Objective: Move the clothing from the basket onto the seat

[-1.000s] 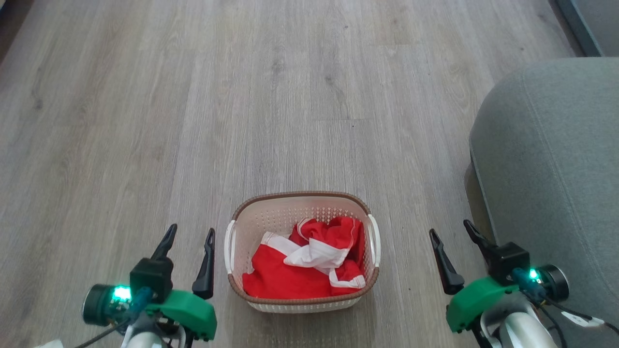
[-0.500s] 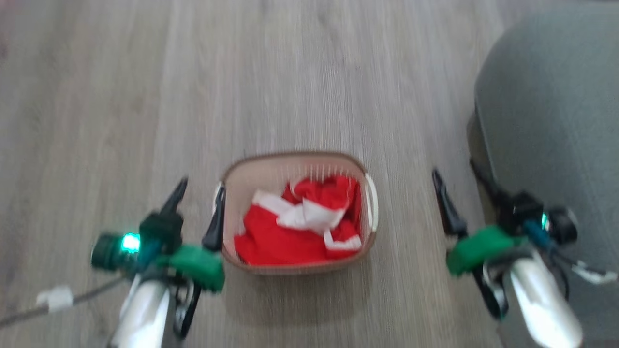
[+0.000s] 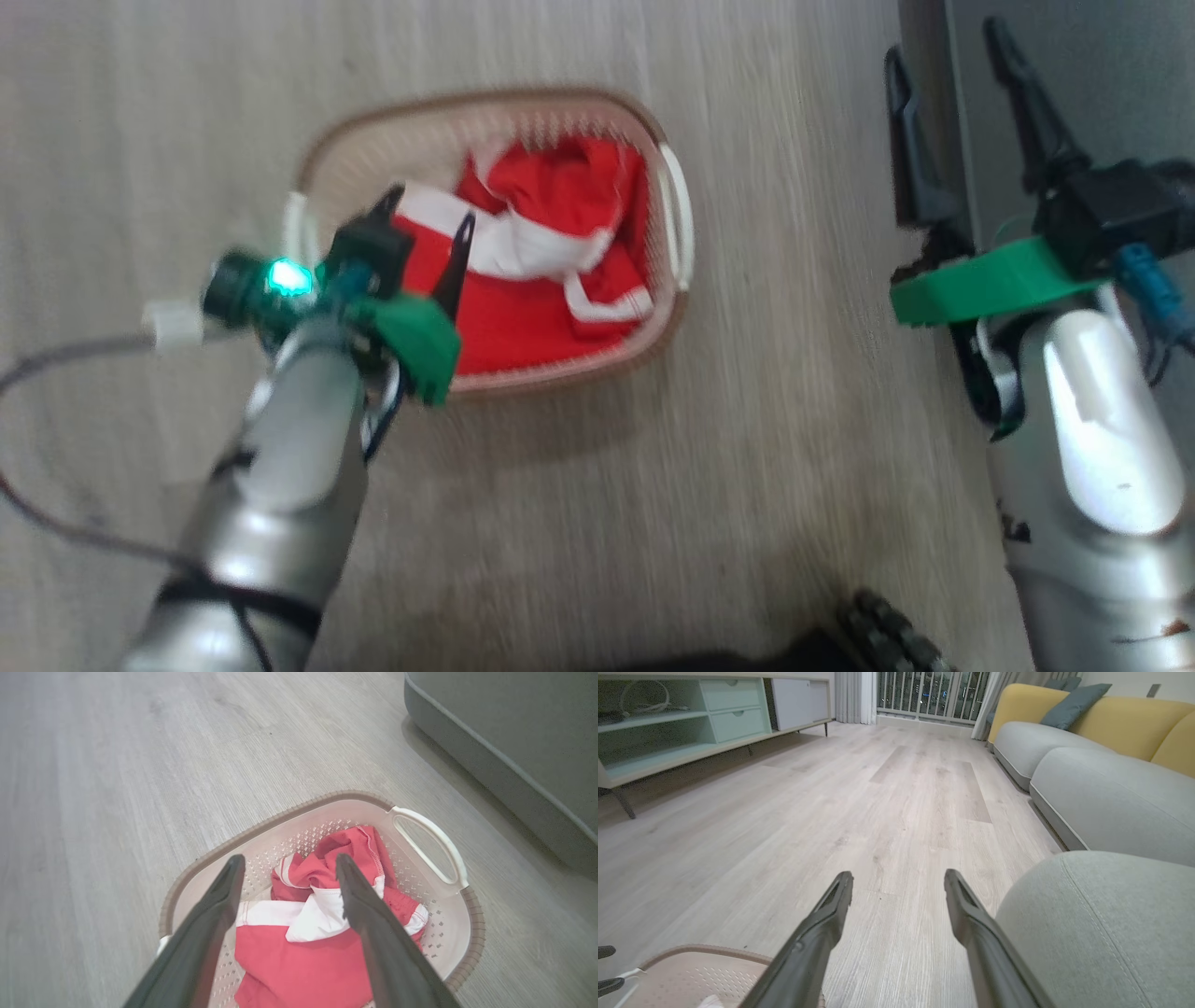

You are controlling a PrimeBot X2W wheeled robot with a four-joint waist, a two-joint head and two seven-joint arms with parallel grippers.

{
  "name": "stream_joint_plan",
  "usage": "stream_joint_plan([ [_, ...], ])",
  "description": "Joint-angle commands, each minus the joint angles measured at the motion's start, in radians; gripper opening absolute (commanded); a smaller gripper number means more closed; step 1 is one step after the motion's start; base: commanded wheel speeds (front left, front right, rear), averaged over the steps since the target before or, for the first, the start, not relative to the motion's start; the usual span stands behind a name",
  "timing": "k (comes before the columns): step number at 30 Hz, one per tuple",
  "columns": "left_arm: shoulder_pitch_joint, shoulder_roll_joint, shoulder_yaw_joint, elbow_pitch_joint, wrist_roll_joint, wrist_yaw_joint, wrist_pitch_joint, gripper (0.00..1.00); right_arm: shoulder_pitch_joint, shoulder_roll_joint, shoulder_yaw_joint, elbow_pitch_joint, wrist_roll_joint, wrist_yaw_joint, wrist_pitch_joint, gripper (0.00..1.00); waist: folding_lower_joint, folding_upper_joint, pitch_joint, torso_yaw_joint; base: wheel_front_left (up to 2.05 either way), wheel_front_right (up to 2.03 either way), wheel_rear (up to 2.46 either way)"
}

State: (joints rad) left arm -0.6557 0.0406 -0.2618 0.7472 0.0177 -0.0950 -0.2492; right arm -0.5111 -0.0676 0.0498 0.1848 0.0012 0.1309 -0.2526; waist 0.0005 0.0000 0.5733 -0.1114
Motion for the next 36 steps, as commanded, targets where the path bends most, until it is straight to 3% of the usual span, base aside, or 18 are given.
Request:
stream_joint_plan([
  [1,-0.078,0.013,0.012,0.053,0.014,0.004,-0.013,1.00,-0.014,0.014,0.009,-0.047,0.002,0.000,-0.009,1.00,-0.0005,0.0000,0.155,-0.093,0.00,0.00,0.00],
  [13,-0.323,0.011,-0.024,0.322,0.007,0.037,0.016,1.00,-0.040,0.017,0.039,-0.099,0.087,0.000,-0.009,1.00,-0.0005,0.0000,0.288,-0.175,0.00,0.00,0.00],
  [18,-0.395,0.044,-0.028,0.404,0.011,0.049,0.032,1.00,-0.034,0.017,0.059,-0.131,0.130,0.000,-0.009,1.00,-0.0005,0.0000,0.341,-0.208,0.00,0.00,0.00],
  [26,-0.464,0.094,-0.032,0.489,0.007,0.067,0.055,1.00,-0.009,0.017,0.059,-0.168,0.173,0.000,-0.009,1.00,-0.0005,0.0000,0.402,-0.255,0.00,0.00,0.00],
  [33,-0.461,0.094,-0.047,0.520,0.002,0.065,0.064,1.00,0.027,0.017,0.043,-0.183,0.178,0.000,-0.009,1.00,-0.0005,0.0000,0.403,-0.263,0.00,0.00,0.00],
  [34,-0.460,0.091,-0.048,0.522,-0.001,0.059,0.061,0.47,0.032,0.017,0.041,-0.184,0.180,0.000,-0.009,1.00,-0.0005,0.0000,0.403,-0.263,0.00,0.00,0.00],
  [35,-0.457,0.089,-0.051,0.524,-0.003,0.054,0.061,0.09,0.036,0.017,0.037,-0.185,0.180,0.000,-0.009,1.00,-0.0005,0.0000,0.402,-0.264,0.00,0.00,0.00],
  [36,-0.454,0.086,-0.053,0.526,-0.005,0.049,0.058,0.00,0.040,0.017,0.033,-0.184,0.182,0.000,-0.009,1.00,-0.0005,0.0000,0.400,-0.265,0.00,0.00,0.00],
])
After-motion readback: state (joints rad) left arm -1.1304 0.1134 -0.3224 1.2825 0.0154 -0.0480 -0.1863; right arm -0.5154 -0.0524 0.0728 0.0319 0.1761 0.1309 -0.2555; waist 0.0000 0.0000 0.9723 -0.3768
